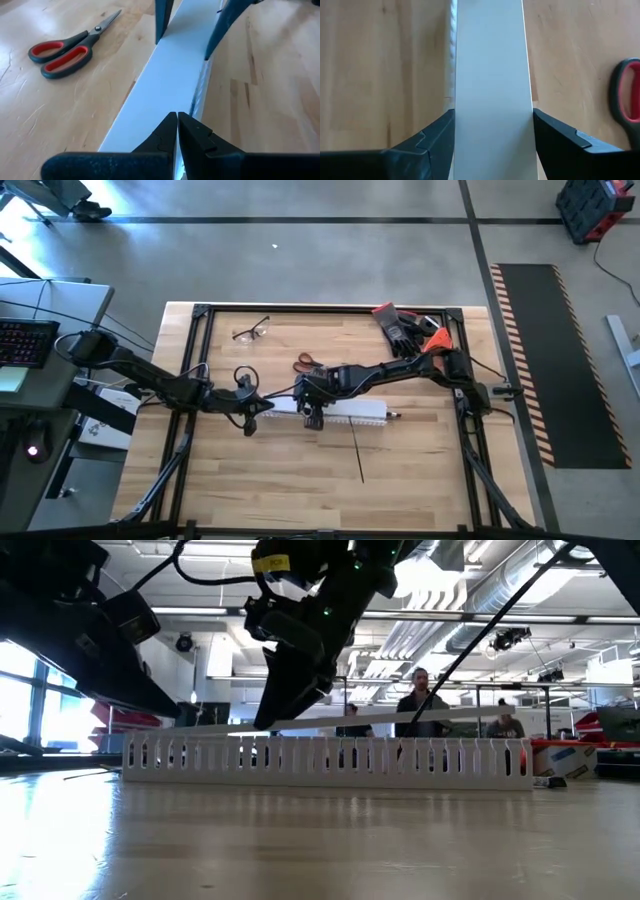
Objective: Ziptie cables
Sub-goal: Close the white cable duct lid
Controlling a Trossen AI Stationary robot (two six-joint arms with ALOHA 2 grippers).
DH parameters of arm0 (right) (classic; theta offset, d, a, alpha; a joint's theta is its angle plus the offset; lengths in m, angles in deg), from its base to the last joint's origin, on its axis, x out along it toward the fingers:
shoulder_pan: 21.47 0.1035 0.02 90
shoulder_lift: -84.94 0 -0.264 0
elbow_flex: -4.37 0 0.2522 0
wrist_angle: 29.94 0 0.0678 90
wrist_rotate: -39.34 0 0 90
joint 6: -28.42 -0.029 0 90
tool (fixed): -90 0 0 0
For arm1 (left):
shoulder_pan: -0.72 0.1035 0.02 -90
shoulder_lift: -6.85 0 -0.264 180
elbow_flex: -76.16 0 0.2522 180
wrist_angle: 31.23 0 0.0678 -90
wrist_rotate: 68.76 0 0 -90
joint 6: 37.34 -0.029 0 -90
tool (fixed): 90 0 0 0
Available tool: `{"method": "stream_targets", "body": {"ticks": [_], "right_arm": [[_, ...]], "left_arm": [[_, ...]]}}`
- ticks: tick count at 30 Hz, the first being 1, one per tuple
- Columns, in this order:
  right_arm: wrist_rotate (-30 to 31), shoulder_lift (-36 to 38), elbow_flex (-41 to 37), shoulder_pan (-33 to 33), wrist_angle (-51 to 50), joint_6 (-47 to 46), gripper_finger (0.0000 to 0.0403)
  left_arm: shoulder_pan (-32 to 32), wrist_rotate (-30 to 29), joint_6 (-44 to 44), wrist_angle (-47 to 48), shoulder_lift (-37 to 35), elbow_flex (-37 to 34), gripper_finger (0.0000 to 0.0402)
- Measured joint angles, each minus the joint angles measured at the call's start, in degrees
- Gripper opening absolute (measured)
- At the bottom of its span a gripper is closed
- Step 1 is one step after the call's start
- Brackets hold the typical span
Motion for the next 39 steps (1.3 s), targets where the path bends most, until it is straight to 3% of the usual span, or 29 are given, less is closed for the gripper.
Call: {"method": "stream_targets", "body": {"ticks": [17,39], "right_arm": [[-4.0,0.0,0.0,-0.2,1.8,-0.1,0.0212],[-3.8,-0.3,-0.2,-0.2,0.7,-0.6,0.0215]], "left_arm": [[0.0,1.8,-0.4,-4.6,2.5,0.0,0.0],[0.0,0.1,0.6,-8.4,10.8,0.1,0.0]]}}
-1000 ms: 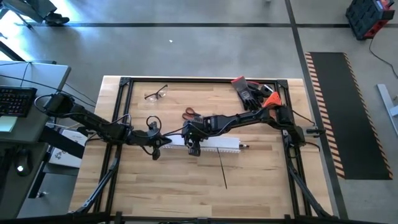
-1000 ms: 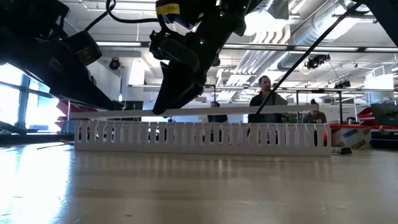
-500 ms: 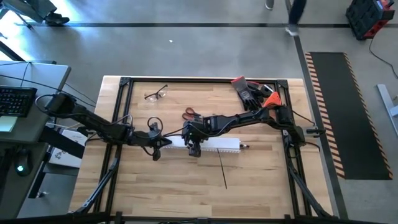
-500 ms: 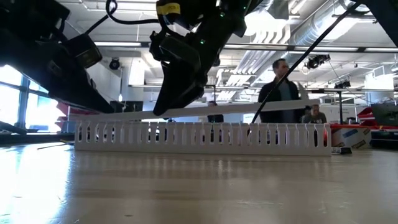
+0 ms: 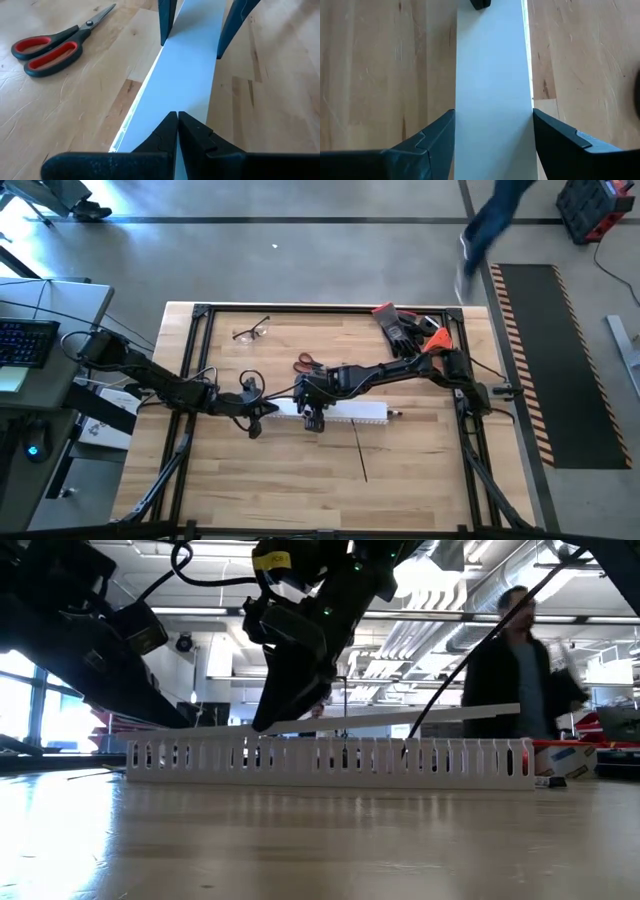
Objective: Ziptie cables
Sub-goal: Close the white cable duct lid
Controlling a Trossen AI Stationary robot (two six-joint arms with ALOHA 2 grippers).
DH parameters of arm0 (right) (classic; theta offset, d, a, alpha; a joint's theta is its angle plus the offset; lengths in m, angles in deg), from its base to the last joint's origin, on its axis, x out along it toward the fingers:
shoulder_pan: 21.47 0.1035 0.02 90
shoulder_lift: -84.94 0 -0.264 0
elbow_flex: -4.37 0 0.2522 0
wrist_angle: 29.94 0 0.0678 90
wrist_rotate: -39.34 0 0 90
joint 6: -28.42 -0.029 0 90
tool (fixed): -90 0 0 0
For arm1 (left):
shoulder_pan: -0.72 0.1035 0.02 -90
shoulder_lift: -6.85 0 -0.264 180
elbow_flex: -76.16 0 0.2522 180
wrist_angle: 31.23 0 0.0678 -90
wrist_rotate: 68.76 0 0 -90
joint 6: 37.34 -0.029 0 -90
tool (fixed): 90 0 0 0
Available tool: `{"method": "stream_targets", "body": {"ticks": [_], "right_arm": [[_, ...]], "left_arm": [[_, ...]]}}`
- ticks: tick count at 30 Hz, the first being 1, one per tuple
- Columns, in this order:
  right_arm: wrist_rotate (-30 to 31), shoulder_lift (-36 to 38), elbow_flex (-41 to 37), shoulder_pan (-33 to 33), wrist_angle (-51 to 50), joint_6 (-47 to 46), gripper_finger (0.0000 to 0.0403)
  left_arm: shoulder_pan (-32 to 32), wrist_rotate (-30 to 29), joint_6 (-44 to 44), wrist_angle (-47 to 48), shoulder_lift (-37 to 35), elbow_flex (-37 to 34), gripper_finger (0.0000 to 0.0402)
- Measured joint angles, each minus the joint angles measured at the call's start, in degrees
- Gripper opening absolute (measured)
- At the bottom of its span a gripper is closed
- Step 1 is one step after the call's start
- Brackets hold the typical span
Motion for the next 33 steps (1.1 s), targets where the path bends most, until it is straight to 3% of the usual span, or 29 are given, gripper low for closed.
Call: {"method": "stream_targets", "body": {"ticks": [11,15,21,33], "right_arm": [[1.8,0.0,0.0,0.1,-0.7,0.7,0.0215],[2.3,0.0,0.2,0.0,0.2,1.2,0.0215],[2.8,0.0,0.2,0.0,-0.2,1.3,0.0215],[3.1,0.6,0.2,-0.1,-2.7,1.5,0.0215]], "left_arm": [[0.0,-0.2,-0.8,-3.0,0.1,-0.1,0.0],[0.0,1.1,-5.2,-4.3,-2.6,3.2,0.0],[1.7,-0.5,-10.9,2.8,-5.2,7.7,0.0],[5.5,2.6,-9.6,9.5,-4.3,8.0,0.0]]}}
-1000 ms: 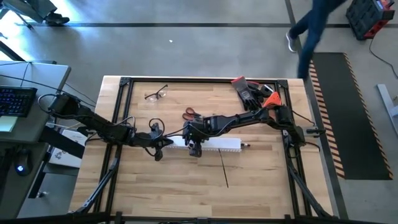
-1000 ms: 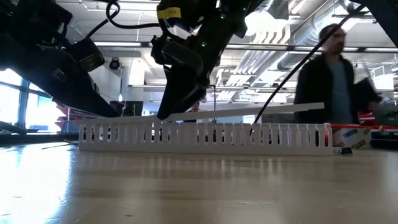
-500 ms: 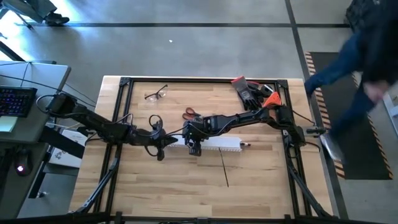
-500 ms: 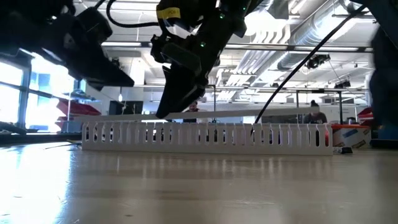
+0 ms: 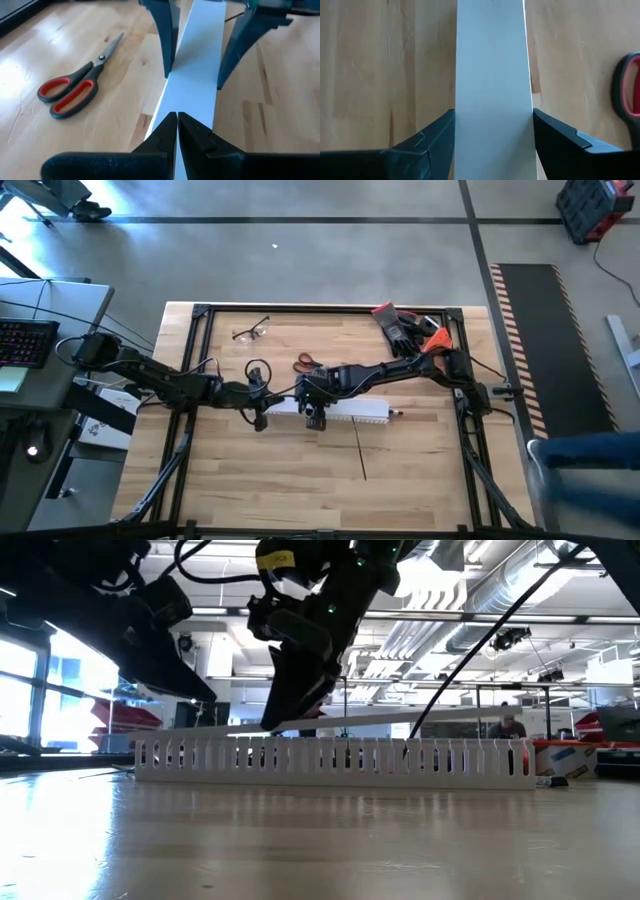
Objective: Ziptie cables
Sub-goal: Close the white cable duct lid
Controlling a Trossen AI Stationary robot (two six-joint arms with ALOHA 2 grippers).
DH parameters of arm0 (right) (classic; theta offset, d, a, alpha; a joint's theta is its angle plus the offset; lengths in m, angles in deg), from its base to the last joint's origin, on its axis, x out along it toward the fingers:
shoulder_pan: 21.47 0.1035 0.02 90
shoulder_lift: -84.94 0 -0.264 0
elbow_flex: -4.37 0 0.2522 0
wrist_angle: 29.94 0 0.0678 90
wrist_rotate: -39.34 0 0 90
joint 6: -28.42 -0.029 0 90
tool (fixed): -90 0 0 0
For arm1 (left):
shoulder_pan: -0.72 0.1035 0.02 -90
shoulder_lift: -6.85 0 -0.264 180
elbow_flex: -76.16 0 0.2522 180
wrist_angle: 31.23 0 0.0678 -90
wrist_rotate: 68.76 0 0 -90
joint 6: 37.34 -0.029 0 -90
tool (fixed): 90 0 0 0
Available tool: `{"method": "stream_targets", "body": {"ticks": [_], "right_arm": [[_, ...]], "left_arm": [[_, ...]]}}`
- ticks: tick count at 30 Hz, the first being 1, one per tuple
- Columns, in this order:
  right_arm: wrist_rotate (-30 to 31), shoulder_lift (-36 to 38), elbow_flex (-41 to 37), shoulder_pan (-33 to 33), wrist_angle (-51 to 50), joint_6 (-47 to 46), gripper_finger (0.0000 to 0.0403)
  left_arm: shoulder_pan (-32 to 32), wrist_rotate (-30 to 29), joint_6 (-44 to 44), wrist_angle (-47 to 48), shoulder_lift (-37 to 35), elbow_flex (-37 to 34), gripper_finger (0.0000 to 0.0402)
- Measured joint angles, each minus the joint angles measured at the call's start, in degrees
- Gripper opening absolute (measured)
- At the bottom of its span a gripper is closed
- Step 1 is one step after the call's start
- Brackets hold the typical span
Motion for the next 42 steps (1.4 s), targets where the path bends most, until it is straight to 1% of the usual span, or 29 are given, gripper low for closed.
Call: {"method": "stream_targets", "body": {"ticks": [6,19,26,28,36,39,42], "right_arm": [[1.7,0.2,0.0,0.1,0.4,0.2,0.0215],[1.7,0.6,0.0,0.0,0.4,-1.1,0.0215],[1.4,0.0,-0.1,0.0,0.4,-1.5,0.0215],[1.4,0.0,-0.1,0.0,0.2,-1.4,0.0215],[1.6,-0.1,-0.2,-0.1,-0.5,-1.4,0.0215],[1.8,-0.2,-0.2,0.0,-0.3,-0.9,0.0215],[1.4,-0.2,-0.1,0.0,0.7,-0.9,0.0215]], "left_arm": [[-0.3,0.2,0.0,-0.1,0.1,0.0,0.0],[-0.4,0.5,1.1,0.0,0.7,0.0,0.0],[-0.4,0.8,2.5,-0.3,5.1,0.0,0.0],[-0.4,0.7,2.6,-1.7,6.6,0.0,0.0],[-0.3,-1.8,2.6,-4.4,10.6,0.2,0.0],[-0.5,-1.6,1.7,-5.3,10.1,0.1,0.0],[-0.7,-1.3,1.4,-5.0,7.8,0.0,0.0]]}}
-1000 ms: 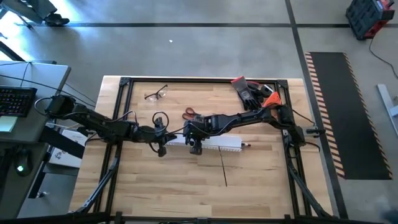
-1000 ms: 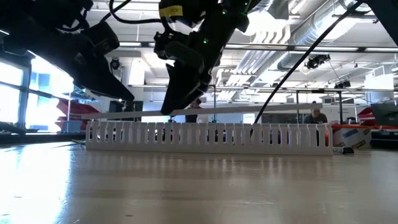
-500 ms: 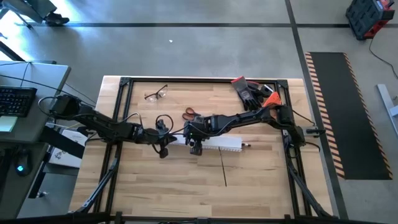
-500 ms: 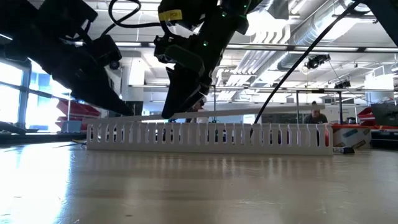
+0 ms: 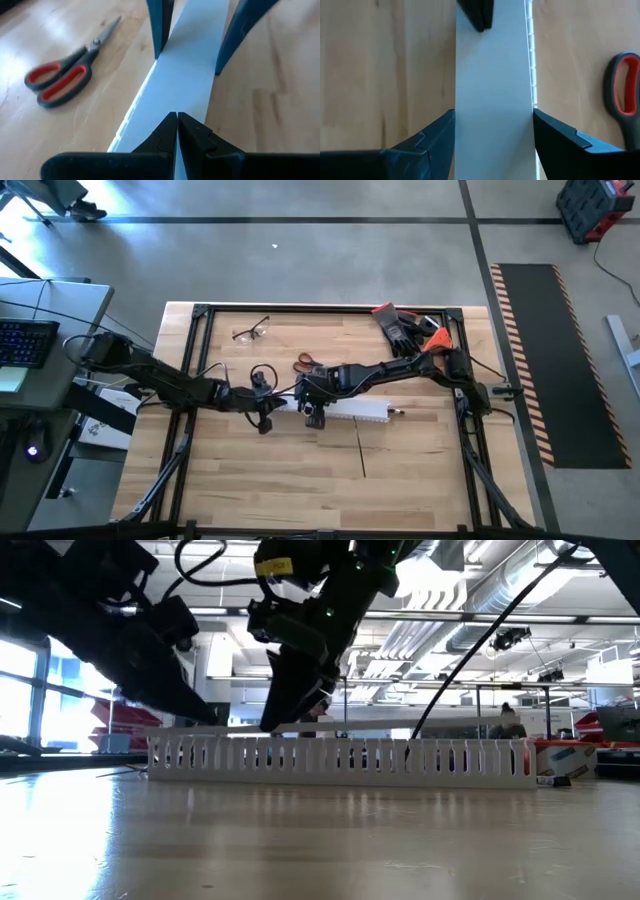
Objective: Ziptie cables
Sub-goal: Close the white cable duct lid
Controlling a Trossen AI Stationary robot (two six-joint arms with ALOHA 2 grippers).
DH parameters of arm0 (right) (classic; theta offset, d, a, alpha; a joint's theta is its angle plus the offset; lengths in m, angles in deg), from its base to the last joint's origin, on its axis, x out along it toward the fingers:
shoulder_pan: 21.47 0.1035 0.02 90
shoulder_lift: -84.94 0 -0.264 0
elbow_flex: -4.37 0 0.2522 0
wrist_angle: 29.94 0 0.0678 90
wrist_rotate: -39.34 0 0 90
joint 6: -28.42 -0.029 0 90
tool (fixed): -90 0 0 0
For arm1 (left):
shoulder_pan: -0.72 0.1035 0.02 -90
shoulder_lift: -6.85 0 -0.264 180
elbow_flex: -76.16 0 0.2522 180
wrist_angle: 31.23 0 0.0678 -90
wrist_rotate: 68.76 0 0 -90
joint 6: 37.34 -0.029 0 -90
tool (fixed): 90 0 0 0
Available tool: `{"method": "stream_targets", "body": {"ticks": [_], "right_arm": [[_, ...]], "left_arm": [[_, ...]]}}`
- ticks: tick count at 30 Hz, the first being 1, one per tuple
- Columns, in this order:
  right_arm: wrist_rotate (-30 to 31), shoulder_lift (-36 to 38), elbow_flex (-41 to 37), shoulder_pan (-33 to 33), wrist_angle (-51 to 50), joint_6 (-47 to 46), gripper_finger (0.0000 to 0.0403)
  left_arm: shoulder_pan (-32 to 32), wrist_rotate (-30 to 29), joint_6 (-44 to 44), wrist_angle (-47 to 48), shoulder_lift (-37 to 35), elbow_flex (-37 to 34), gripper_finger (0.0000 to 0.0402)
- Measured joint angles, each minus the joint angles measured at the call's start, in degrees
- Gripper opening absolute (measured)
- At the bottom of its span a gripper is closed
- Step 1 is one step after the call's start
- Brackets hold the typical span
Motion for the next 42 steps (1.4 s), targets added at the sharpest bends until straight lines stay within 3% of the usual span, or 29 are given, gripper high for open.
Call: {"method": "stream_targets", "body": {"ticks": [7,15,21,27,31,42], "right_arm": [[-2.3,0.0,0.1,0.9,-0.9,-0.1,0.0215],[-3.7,-1.4,0.1,2.9,-1.5,0.0,0.0215],[-4.3,0.0,0.1,8.2,-5.6,2.2,0.0215],[-3.6,0.8,0.1,13.0,-7.2,3.1,0.0215],[-1.8,0.9,0.1,14.8,-6.2,5.3,0.0215],[0.5,5.0,0.1,13.5,-4.3,9.5,0.0215]], "left_arm": [[0.0,0.8,0.0,1.7,-5.1,0.0,0.0],[0.3,0.6,0.0,2.9,-5.5,0.0,0.0],[1.8,1.4,-1.4,4.5,-5.5,0.0,0.0],[3.9,8.2,-2.5,5.6,-5.3,0.0,0.0019],[3.0,9.7,-2.5,5.4,-5.3,0.0,0.0033],[-6.1,-0.5,1.3,3.3,-6.6,0.0,0.001]]}}
